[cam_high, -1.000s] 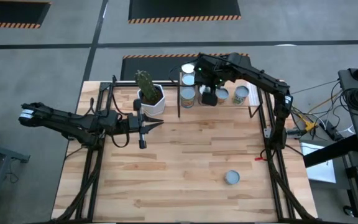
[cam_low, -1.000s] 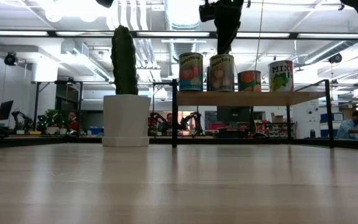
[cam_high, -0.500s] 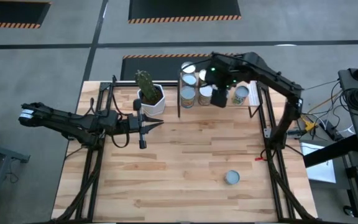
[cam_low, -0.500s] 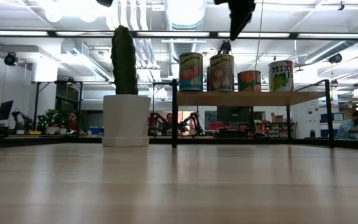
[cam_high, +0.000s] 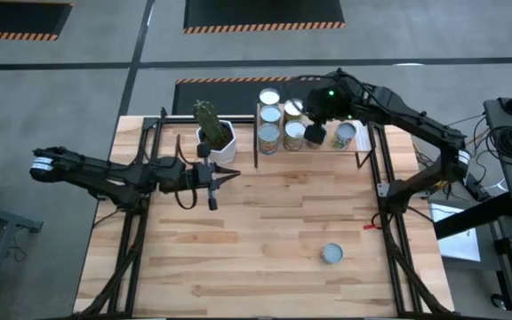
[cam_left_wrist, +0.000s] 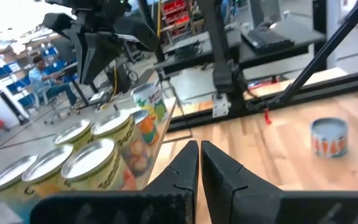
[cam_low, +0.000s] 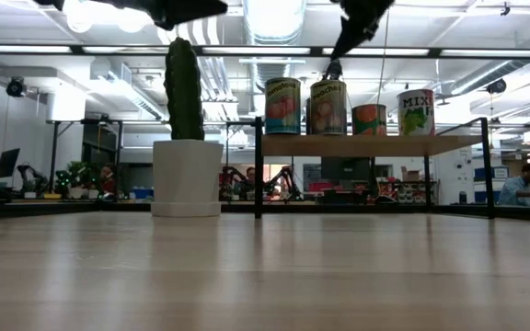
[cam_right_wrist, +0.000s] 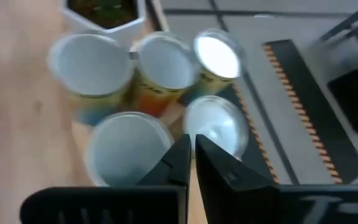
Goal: Pick and place cans onto a shelf
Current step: Adjust the canned oranges on the shelf
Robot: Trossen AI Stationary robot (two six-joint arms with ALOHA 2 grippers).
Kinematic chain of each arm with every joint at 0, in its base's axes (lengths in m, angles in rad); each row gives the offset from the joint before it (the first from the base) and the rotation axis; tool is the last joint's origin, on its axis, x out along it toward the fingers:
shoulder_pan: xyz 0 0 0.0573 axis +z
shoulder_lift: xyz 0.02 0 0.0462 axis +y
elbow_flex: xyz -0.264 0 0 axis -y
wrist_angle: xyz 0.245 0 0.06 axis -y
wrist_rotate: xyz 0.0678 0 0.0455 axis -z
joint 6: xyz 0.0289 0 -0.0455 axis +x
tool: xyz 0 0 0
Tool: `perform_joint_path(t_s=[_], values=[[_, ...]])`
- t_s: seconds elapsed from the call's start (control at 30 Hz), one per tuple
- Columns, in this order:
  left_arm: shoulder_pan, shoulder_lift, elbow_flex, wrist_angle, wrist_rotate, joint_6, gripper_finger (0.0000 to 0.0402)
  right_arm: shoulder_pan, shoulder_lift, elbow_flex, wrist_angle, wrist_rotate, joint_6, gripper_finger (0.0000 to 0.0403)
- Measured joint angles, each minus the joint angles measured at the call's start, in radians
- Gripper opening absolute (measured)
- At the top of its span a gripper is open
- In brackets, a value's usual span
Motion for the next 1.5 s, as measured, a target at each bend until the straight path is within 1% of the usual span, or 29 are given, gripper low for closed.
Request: perform_joint_path(t_s=[0.07, 0.1, 0.2, 0.27, 0.37, 0.47, 0.57, 0.67, 0.77, 0.87, 1.03, 1.23, 1.43, 1.5], values=[[0.023, 0.008, 0.000, -0.011, 0.005, 0.000, 0.0000, -0.040, -0.037, -0.081, 0.094, -0.019, -0.028, 0.0010], [0.036, 0.012, 0.000, -0.016, 0.006, 0.001, 0.0000, -0.066, -0.055, -0.120, 0.141, -0.046, -0.042, 0.0009], [0.077, 0.028, 0.000, -0.018, 0.018, 0.015, 0.0000, -0.164, -0.094, -0.215, 0.277, -0.173, -0.075, 0.0009], [0.111, 0.045, 0.000, -0.010, 0.067, 0.024, 0.0000, -0.242, -0.100, -0.255, 0.358, -0.256, -0.077, 0.0009], [0.165, 0.088, 0.000, 0.041, 0.148, 0.025, 0.0000, -0.353, -0.084, -0.285, 0.430, -0.344, -0.063, 0.0009], [0.217, 0.148, 0.033, 0.046, 0.159, 0.026, 0.0000, -0.439, -0.046, -0.287, 0.456, -0.439, -0.062, 0.0009], [0.257, 0.220, 0.084, 0.040, 0.170, 0.033, 0.0000, -0.494, 0.010, -0.285, 0.486, -0.547, -0.062, 0.0009], [0.281, 0.280, 0.136, -0.014, 0.171, 0.044, 0.0000, -0.518, 0.067, -0.281, 0.529, -0.592, -0.062, 0.0009], [0.298, 0.322, 0.165, -0.031, 0.171, 0.045, 0.0000, -0.527, 0.111, -0.279, 0.562, -0.601, -0.073, 0.0009], [0.310, 0.338, 0.174, -0.030, 0.168, 0.047, 0.0000, -0.531, 0.138, -0.279, 0.572, -0.609, -0.090, 0.0009], [0.326, 0.340, 0.178, -0.028, 0.163, 0.045, 0.0000, -0.531, 0.146, -0.279, 0.574, -0.639, -0.106, 0.0009], [0.347, 0.339, 0.178, -0.026, 0.162, 0.045, 0.0000, -0.530, 0.145, -0.279, 0.573, -0.760, -0.108, 0.0009], [0.350, 0.339, 0.178, -0.019, 0.160, 0.045, 0.0000, -0.528, 0.146, -0.279, 0.567, -0.768, -0.108, 0.0009], [0.350, 0.339, 0.178, -0.019, 0.161, 0.045, 0.0000, -0.528, 0.146, -0.282, 0.562, -0.796, -0.108, 0.0009]])
